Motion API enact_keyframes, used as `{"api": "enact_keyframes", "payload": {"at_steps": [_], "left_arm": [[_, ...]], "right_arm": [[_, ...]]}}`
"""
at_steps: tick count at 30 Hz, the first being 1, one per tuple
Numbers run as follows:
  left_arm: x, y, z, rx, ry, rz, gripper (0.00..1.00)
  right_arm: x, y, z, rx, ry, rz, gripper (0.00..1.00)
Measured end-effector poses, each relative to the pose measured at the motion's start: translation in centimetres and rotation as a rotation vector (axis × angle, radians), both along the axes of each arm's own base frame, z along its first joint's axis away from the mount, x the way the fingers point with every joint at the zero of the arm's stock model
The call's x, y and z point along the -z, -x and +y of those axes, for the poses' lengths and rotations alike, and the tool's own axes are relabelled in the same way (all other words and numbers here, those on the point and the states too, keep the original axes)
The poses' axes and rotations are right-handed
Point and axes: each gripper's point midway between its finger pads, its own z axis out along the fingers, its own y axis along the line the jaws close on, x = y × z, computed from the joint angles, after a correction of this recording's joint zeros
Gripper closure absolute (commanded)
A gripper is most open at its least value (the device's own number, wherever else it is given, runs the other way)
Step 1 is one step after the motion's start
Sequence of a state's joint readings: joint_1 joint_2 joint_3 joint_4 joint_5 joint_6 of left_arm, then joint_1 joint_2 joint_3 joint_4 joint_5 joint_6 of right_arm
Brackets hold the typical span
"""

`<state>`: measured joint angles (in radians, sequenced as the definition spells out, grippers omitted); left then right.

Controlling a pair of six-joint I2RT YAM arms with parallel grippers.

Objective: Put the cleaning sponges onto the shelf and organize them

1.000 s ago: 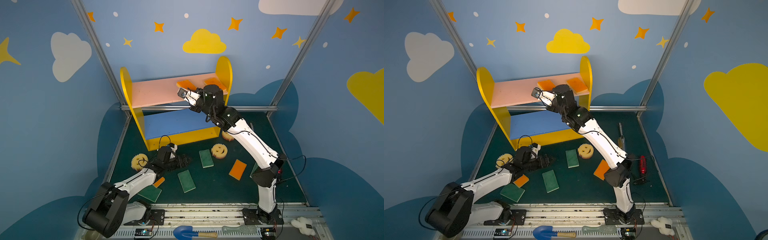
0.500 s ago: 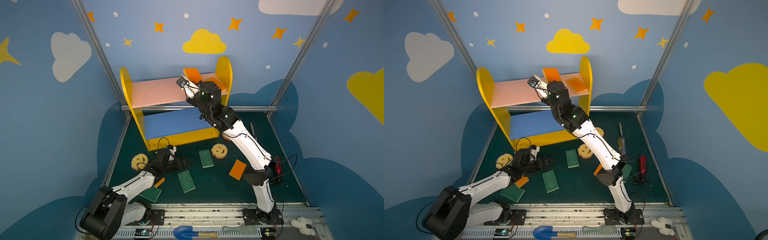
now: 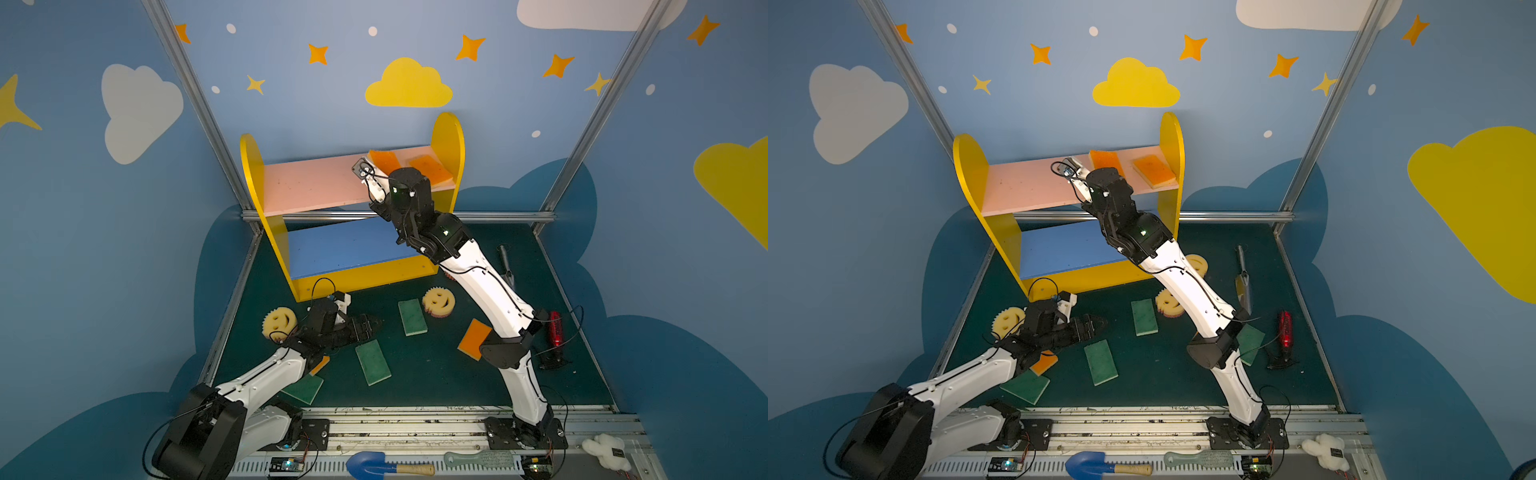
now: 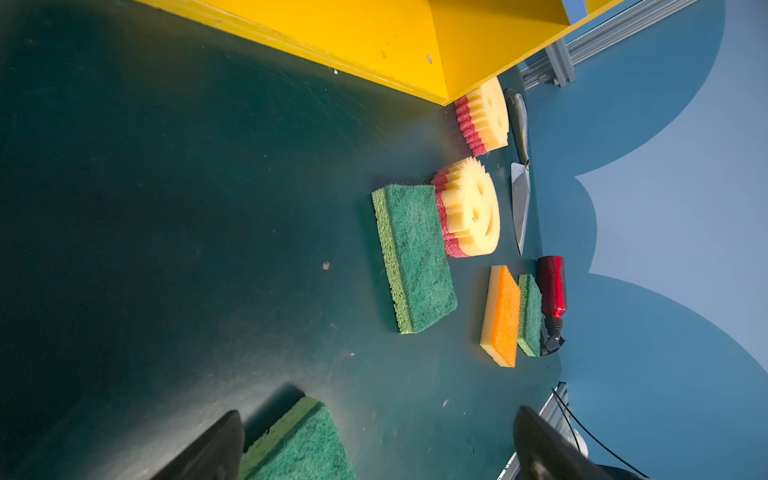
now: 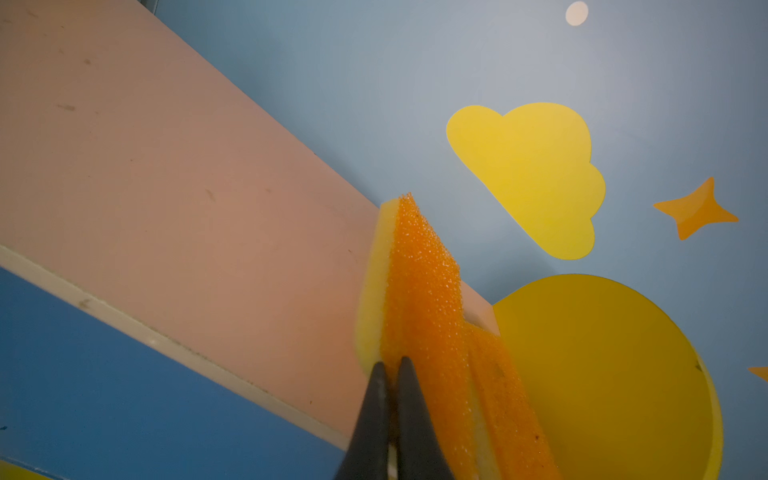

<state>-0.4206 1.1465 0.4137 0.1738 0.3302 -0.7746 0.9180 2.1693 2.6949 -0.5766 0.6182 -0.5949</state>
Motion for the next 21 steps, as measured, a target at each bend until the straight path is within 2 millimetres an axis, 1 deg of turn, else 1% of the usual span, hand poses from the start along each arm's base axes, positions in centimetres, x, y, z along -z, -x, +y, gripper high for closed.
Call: {"api": "enact_keyframes", "payload": {"at_steps": [4,8,13,21], "left_arm": [[-0.1,0.0,0.0,0.000,0.002,-0.003,0.00],[-0.1,0.0,0.0,-0.001,0.002,-0.003,0.01],[-0.1,0.0,0.0,-0.001,0.002,-0.003,0.01],[0.0,0.0,0.0,-0.003,0.003,0.002,0.01]], "right_arm": [[1.4,-0.8,0.0,0.020,0.006,0.028,1.00],[2.4,-1.8,-0.7,0.046,0.003,0.055,1.00],[2.5,-3.0,-2.1,0.080,-0.015,0.065,1.00],[2.5,-4.1,-3.6,0.115,-0.035,0.071,1.00]]}}
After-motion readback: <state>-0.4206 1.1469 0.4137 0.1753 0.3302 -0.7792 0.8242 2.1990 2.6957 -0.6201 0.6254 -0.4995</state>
